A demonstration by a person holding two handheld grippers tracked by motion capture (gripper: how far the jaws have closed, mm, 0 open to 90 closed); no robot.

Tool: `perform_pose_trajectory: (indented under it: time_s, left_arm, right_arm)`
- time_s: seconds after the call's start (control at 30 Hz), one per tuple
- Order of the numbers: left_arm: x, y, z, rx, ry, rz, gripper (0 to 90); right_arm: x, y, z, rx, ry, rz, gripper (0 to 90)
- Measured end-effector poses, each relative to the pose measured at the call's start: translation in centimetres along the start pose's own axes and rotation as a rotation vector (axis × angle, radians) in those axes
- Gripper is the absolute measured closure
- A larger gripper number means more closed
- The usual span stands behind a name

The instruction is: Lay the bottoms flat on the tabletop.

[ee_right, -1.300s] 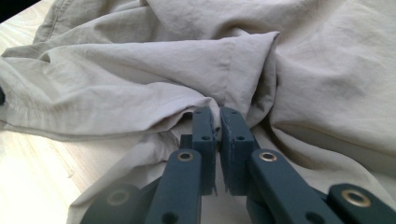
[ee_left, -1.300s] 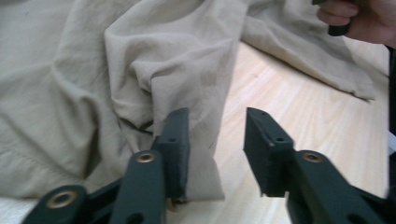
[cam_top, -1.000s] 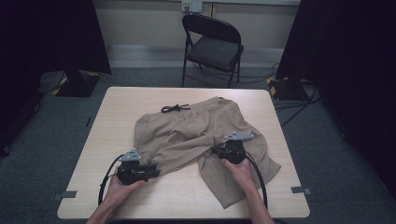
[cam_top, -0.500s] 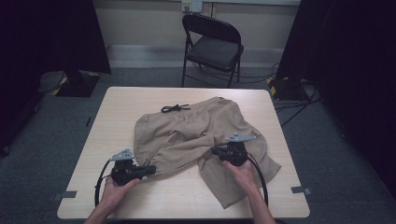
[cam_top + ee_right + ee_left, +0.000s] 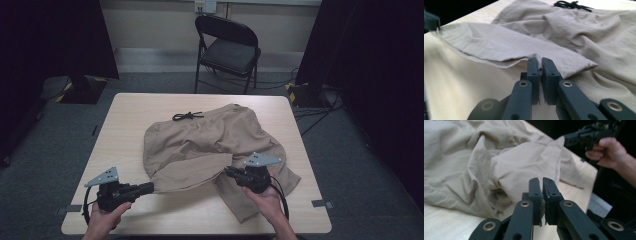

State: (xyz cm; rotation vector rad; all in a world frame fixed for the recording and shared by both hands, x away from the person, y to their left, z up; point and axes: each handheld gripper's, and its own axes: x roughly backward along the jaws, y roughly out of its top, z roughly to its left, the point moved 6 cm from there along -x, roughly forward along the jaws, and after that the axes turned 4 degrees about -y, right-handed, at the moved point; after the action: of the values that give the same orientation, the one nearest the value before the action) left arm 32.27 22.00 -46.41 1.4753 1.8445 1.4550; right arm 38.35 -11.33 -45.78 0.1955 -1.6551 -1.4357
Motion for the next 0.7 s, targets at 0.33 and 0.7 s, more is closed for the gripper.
perform_pose_trajectory:
  time_s: [0.33,0.7]
  left_arm:
    - [3.5,-0.2,-3.9,-0.035,-0.039,-0.045,86.0]
    - [4.5,-1.1,-5.7,-0.043,-0.052,-0.017,78.2]
  right_arm:
    - [3.7,-0.4,4.4,0.041,0.071,-0.041,85.8]
    - [6.8,-2.1,9.3,0.08,0.171,-0.032,82.9]
